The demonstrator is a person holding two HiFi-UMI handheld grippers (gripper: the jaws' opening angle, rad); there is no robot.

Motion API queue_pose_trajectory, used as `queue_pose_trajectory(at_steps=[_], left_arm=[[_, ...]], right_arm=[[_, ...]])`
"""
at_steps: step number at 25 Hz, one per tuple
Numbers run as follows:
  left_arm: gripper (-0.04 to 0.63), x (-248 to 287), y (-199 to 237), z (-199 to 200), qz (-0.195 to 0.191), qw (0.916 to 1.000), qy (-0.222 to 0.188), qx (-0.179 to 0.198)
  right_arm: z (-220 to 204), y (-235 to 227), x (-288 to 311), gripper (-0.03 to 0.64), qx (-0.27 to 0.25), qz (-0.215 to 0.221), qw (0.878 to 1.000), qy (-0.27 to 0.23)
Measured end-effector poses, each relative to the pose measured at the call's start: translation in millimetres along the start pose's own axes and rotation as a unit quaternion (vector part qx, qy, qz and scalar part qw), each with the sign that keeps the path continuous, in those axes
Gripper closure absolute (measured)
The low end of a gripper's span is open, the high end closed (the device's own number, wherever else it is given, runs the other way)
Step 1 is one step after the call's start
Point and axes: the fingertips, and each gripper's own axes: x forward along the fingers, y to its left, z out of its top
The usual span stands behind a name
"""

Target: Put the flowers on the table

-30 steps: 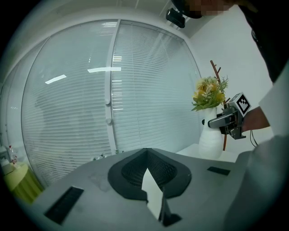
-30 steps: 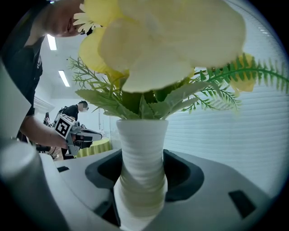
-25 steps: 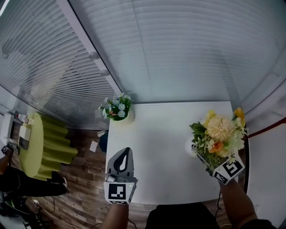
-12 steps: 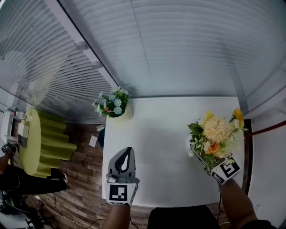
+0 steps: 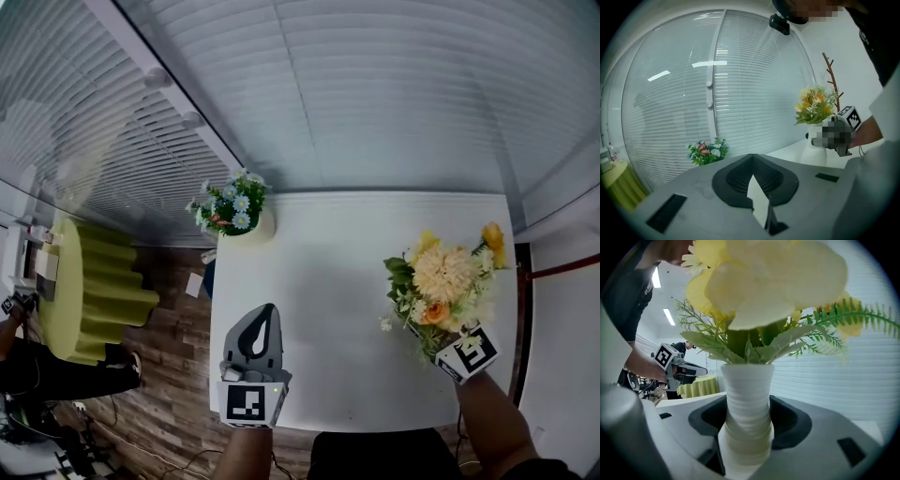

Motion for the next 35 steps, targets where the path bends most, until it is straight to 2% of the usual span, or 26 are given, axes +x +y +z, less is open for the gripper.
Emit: queue_pose_trajectory(at_steps=[20, 28, 35], left_arm=[[0.6, -4, 2, -2, 0.003, 0.9999, 0.013, 0.009], [0.6, -4, 2, 14, 0.002, 0.9999, 0.003, 0.016], [0.6, -18, 0, 37, -0.004, 0.9992, -0.011, 0.039]], right_arm=[[-13, 3, 13, 0.328, -0.016, 0.006, 1.0, 0.021], [-13, 3, 2, 0.267, 0.002, 0.006, 1.0, 0.024], [-5, 4, -28, 0.255, 0.017, -0.011, 0.999, 0.029]])
